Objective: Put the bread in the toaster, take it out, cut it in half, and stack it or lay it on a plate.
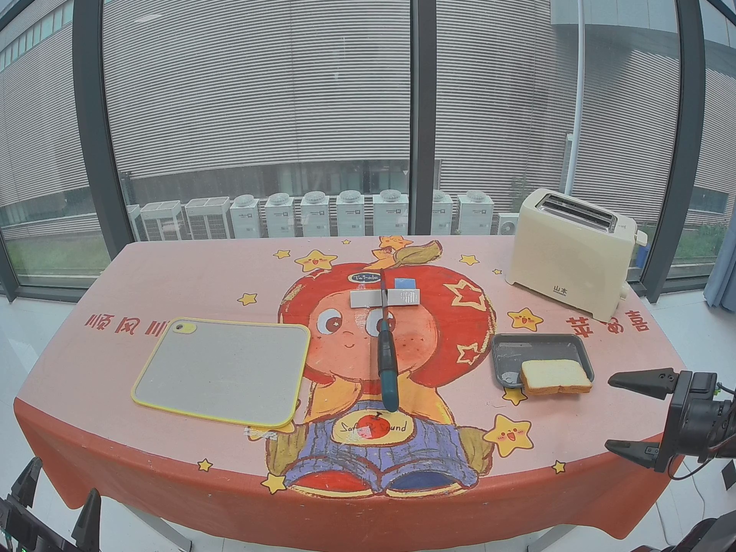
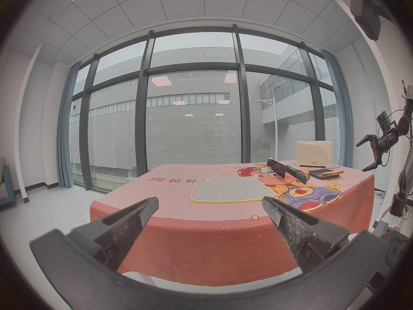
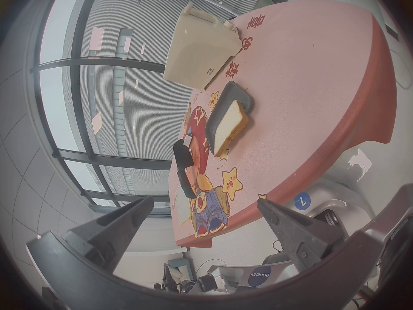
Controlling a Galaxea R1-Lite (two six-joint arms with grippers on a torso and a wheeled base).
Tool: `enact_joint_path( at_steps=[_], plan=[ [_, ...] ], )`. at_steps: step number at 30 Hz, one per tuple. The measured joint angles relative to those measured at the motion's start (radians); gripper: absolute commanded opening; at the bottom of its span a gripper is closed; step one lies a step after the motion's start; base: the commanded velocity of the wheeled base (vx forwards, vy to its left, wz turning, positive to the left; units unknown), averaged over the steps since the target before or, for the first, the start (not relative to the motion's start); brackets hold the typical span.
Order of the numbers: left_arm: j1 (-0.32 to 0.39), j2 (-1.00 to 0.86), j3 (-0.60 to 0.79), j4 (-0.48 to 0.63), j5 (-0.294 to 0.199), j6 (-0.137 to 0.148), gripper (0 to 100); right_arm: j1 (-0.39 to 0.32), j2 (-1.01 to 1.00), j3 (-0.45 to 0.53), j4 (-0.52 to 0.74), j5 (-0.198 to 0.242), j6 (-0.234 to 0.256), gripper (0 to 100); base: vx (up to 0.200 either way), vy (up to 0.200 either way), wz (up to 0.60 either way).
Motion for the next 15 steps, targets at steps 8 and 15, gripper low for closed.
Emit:
enact_joint_path(
  at_steps=[8, 15],
  plan=[
    [-0.001, 0.000, 0.000, 0.000, 0.000, 0.000, 100, 0.001, 0.061, 0.013, -0.075, -0.001, -0.001, 100, 0.000, 0.000, 0.00],
    [-0.001, 0.000, 0.000, 0.000, 0.000, 0.000, 100, 0.003, 0.100, 0.017, -0.077, 0.001, -0.001, 100, 0.000, 0.000, 0.00]
  ],
)
